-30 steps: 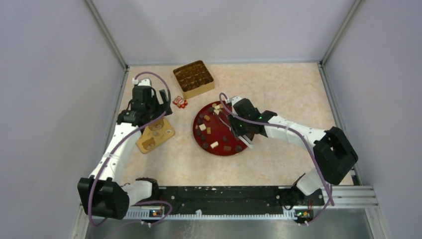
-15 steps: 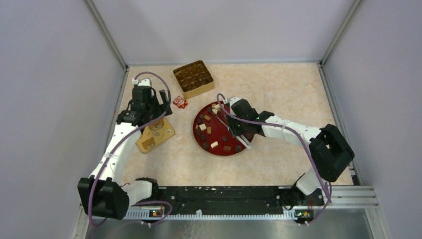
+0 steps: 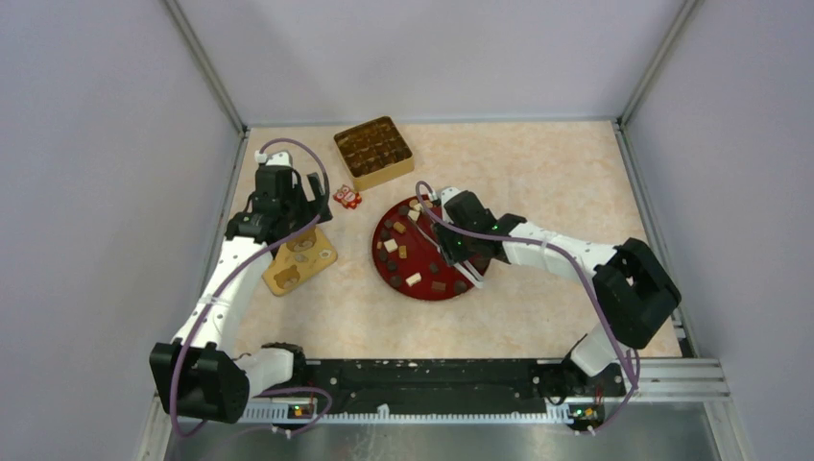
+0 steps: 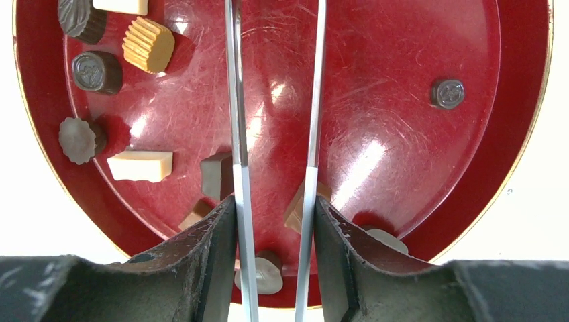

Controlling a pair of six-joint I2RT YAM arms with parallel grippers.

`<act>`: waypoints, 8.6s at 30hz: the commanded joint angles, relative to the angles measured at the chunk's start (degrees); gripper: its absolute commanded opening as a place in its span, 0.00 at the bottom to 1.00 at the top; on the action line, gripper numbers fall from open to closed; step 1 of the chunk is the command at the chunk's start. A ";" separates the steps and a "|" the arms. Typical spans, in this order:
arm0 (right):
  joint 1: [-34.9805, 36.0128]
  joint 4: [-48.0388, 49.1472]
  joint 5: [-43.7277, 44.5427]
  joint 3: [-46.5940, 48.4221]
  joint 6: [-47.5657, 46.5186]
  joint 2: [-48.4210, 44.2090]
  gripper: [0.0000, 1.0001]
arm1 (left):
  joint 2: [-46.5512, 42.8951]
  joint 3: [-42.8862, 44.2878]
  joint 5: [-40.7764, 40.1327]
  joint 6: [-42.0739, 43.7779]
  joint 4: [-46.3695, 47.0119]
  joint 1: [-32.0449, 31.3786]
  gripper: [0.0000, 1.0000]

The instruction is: Pack the chocolate

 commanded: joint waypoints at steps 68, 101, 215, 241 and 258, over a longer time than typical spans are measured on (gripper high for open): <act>-3.03 -3.96 4.12 28.43 -5.74 3.27 0.00 | 4.11 4.82 0.27 -1.79 2.06 0.06 0.99; -9.14 -7.15 3.32 83.26 -5.47 53.14 0.04 | 3.66 4.52 -1.07 -1.82 0.51 0.06 0.99; -6.77 0.77 5.89 56.82 -3.86 32.34 0.14 | 2.12 3.92 0.33 -1.15 0.67 0.06 0.99; -27.75 13.85 11.15 2.14 6.95 -3.11 0.13 | 3.39 2.36 1.74 -1.65 1.90 0.06 0.99; -35.04 16.38 13.66 -6.17 8.71 -3.65 0.54 | 11.73 2.51 -7.48 -9.03 -5.93 3.33 0.99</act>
